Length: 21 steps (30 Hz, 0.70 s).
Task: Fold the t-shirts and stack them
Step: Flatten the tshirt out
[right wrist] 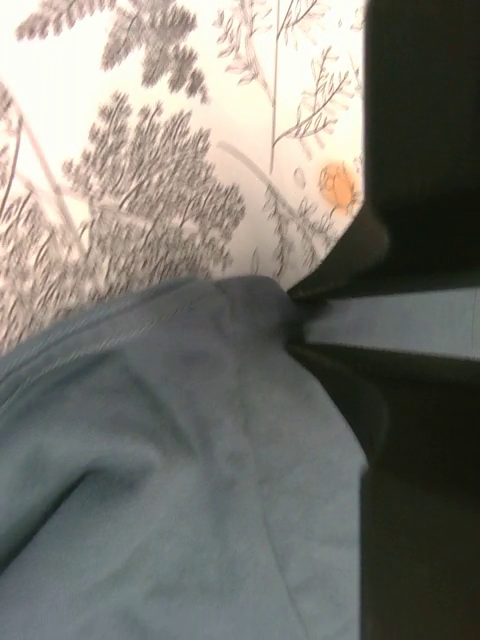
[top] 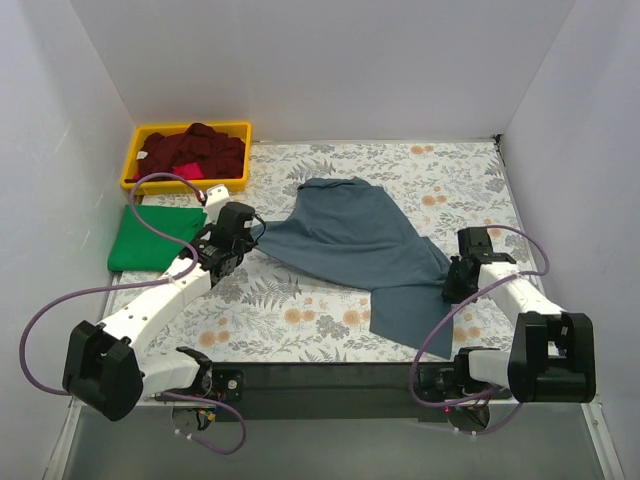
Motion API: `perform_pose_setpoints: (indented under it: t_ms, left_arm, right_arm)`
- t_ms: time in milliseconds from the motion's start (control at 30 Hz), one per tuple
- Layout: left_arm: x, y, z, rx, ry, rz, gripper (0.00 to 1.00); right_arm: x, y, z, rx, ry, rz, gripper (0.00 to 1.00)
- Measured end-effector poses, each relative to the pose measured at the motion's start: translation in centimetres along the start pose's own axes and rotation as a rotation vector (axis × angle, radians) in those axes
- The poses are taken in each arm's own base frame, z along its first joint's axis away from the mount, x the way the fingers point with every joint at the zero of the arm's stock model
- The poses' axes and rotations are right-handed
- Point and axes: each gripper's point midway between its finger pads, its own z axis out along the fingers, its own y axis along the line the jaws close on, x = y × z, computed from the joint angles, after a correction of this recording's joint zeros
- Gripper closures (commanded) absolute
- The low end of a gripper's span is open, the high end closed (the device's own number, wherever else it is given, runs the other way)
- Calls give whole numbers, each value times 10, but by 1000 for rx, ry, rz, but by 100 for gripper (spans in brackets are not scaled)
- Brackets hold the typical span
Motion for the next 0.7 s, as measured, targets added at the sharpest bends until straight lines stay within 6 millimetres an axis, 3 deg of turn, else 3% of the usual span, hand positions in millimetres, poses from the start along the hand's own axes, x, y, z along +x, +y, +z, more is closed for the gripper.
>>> perform_pose_setpoints:
  t_ms: [133, 333, 433, 500, 533, 600, 667, 700]
  left_arm:
    - [-3, 6, 3, -13, 0, -15, 100]
    - [-12, 23, 10, -61, -8, -58, 100]
    - [-18, 32, 14, -86, -18, -76, 100]
    - [-29, 33, 18, -102, -20, -85, 100]
    - [-41, 29, 22, -104, -28, -92, 100]
    - [-80, 11, 30, -97, -59, -115, 100]
    - [-133, -16, 34, -66, -116, -145, 100]
    - [-162, -31, 33, -46, -149, -157, 100]
  right_arm:
    - [-5, 23, 4, -44, 20, -35, 99]
    - [-24, 52, 7, -76, 34, -75, 99]
    - [-44, 60, -2, -83, 5, -79, 99]
    - [-74, 71, -22, -99, -50, -81, 99]
    - [-100, 82, -38, -121, -109, -82, 99]
    - [-163, 104, -82, -172, -258, -75, 99]
    - [-233, 124, -148, -237, -459, -53, 99]
    - [-256, 129, -176, -261, -537, -45, 99]
